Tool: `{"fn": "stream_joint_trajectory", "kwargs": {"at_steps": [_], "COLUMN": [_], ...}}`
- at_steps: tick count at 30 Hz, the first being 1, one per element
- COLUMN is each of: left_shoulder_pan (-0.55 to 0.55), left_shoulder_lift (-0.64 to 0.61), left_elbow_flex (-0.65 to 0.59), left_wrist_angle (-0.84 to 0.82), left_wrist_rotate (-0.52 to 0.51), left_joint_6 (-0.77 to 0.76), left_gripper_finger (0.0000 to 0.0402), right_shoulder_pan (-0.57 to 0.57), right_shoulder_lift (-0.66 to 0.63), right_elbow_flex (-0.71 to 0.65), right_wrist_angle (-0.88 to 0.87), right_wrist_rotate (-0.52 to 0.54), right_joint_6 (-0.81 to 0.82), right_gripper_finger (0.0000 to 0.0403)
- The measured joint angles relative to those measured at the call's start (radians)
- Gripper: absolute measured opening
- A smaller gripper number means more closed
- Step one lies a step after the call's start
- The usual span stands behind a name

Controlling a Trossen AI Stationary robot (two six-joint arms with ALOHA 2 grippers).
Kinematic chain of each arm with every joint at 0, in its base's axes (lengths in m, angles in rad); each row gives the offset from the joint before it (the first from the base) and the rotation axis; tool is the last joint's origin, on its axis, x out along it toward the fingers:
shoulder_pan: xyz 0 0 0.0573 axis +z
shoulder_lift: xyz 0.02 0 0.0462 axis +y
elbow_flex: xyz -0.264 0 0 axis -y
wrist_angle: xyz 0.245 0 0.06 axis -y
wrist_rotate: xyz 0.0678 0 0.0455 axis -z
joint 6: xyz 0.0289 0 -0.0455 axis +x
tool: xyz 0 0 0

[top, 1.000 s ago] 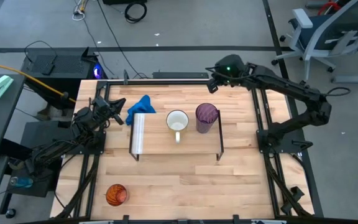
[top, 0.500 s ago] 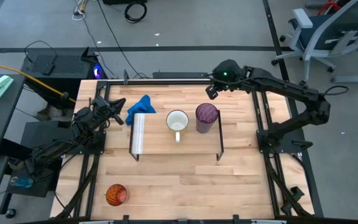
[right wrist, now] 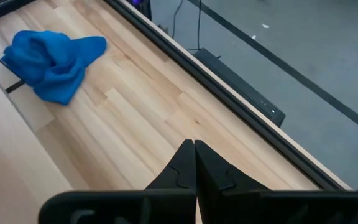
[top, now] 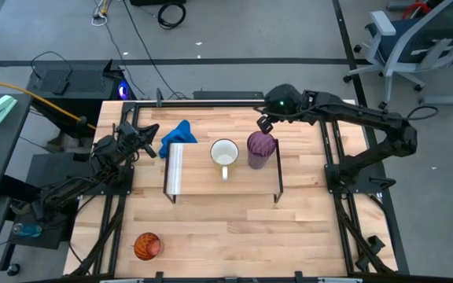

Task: Stack small to large cups/mugs on shelf
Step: Adjust the violet cup on the shelf, then put the orange cup on the shelf

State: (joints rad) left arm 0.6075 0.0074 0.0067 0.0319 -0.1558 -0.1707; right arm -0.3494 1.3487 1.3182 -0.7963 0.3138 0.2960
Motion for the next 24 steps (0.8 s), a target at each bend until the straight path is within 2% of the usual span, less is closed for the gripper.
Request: {"fn": "stream_joint_trajectory", "kwargs": {"at_steps": [24], "left_shoulder_pan": [0.0], "left_shoulder_lift": [0.0], "left_elbow_flex": [0.0], "left_wrist_angle": [-0.001], "left_wrist_rotate": [0.0], "left_joint_6": [0.002], "left_gripper_finger": [0.0027], "right_shoulder_pan": [0.034], "right_shoulder_lift": [0.0], "right_elbow_flex": [0.0], "right_wrist_angle": [-0.082], "right_wrist_rotate": [0.079], "right_joint_6": [0.054], "right_gripper_finger": [0.0]}}
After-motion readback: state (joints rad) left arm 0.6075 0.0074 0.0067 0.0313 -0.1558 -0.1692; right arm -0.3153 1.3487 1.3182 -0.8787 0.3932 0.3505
